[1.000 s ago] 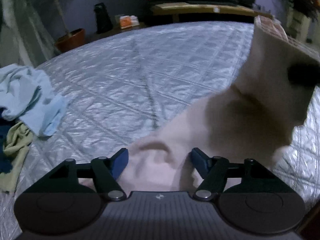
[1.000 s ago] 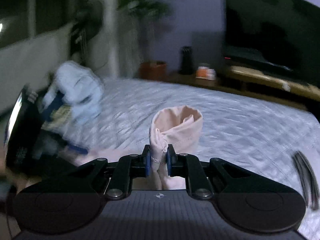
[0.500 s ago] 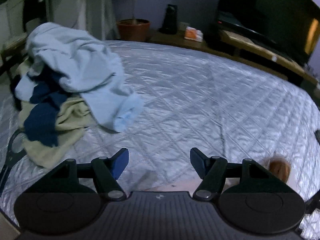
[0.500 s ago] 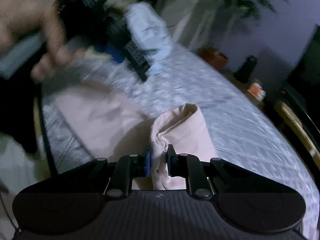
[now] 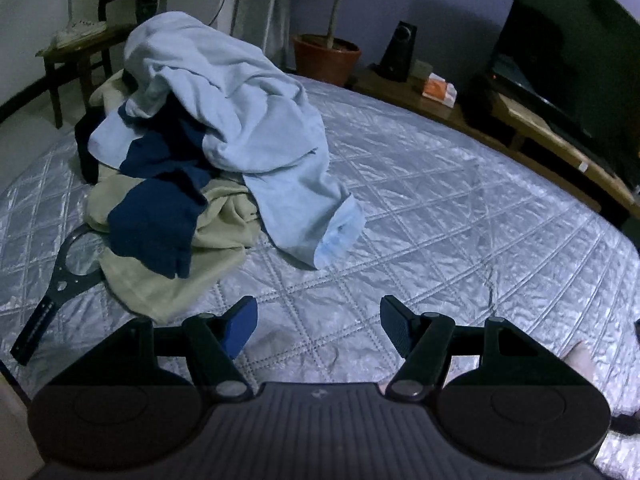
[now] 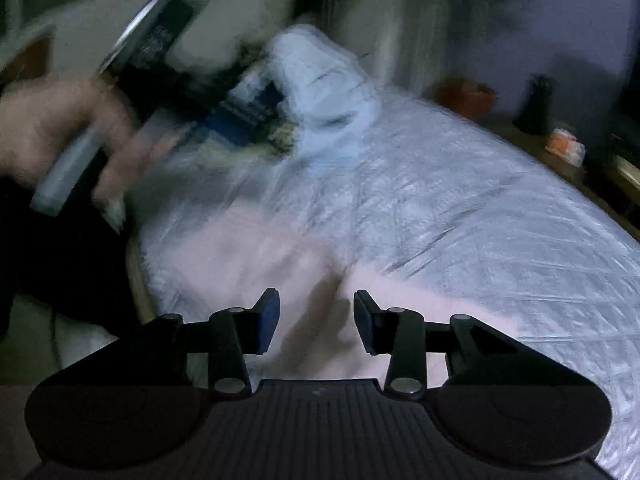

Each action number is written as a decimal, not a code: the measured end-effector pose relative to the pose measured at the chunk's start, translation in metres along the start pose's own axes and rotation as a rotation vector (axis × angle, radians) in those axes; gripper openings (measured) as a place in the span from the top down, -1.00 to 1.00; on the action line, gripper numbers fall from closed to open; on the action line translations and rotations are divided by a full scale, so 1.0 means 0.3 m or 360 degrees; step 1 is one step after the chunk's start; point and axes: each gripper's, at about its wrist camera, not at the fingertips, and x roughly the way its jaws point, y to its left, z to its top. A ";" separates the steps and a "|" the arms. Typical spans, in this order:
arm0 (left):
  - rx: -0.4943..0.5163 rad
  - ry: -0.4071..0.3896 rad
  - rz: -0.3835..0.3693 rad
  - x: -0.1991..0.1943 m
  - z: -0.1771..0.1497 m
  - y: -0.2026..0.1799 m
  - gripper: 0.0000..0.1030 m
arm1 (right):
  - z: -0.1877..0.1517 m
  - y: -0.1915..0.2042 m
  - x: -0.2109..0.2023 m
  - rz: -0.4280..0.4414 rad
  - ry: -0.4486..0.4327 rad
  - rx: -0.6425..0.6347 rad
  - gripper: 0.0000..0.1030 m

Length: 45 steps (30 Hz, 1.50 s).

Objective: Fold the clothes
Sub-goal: 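Release the shirt and regrasp its folded edge with the right gripper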

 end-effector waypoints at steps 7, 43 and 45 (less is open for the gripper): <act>-0.0037 -0.0021 0.0008 -0.011 0.017 0.022 -0.25 | -0.018 -0.030 0.172 -0.0229 0.0161 0.0026 0.45; 0.0063 0.0153 -0.0224 -0.024 0.028 0.083 -0.30 | -0.058 0.673 0.322 -0.0228 0.0164 -0.0817 0.65; 0.0091 0.0161 -0.0254 -0.026 0.028 0.075 -0.30 | -0.048 0.658 0.318 -0.0206 0.0174 -0.0750 0.87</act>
